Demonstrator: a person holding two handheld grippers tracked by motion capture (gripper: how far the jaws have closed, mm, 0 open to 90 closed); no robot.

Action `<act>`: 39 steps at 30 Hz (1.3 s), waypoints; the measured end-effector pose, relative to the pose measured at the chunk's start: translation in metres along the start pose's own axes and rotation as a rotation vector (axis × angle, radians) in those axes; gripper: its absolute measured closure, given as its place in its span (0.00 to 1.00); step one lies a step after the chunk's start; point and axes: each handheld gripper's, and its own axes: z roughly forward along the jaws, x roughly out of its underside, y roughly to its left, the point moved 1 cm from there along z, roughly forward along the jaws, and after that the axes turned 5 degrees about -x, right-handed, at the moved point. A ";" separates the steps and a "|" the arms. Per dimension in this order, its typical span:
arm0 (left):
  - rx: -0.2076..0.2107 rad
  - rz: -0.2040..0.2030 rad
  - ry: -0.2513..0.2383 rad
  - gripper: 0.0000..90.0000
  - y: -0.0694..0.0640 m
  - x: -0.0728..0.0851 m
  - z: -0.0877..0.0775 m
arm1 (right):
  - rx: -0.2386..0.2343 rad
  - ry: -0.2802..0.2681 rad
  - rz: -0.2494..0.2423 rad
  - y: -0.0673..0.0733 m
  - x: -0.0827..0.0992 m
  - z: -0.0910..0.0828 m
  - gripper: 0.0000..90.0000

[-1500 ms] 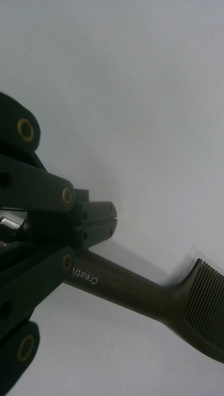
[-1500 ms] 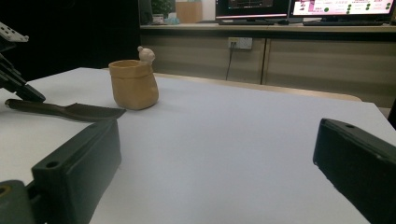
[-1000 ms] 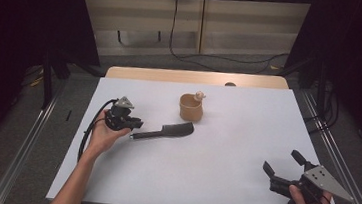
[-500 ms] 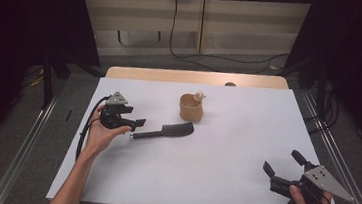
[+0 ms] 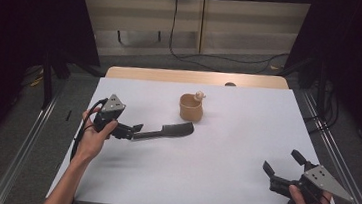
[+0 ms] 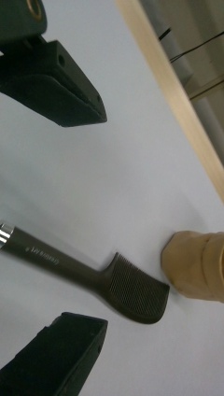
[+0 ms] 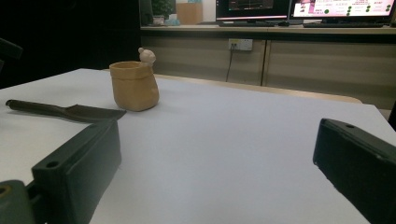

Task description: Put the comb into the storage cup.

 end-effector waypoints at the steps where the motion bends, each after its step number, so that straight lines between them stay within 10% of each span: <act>1: 0.015 -0.004 0.002 0.04 0.000 0.000 0.001 | -0.001 0.000 0.000 0.000 0.000 0.000 0.00; 13: 0.104 -0.015 0.002 0.10 -0.004 -0.002 0.019 | 0.000 -0.001 0.001 0.000 0.000 0.000 0.00; 19: 0.165 0.049 0.026 0.08 -0.010 -0.009 0.023 | 0.002 0.001 0.003 0.000 0.000 0.000 0.00; 39: 0.273 0.144 0.220 0.08 -0.012 -0.014 0.058 | 0.000 0.003 -0.001 0.000 0.001 0.000 0.00</act>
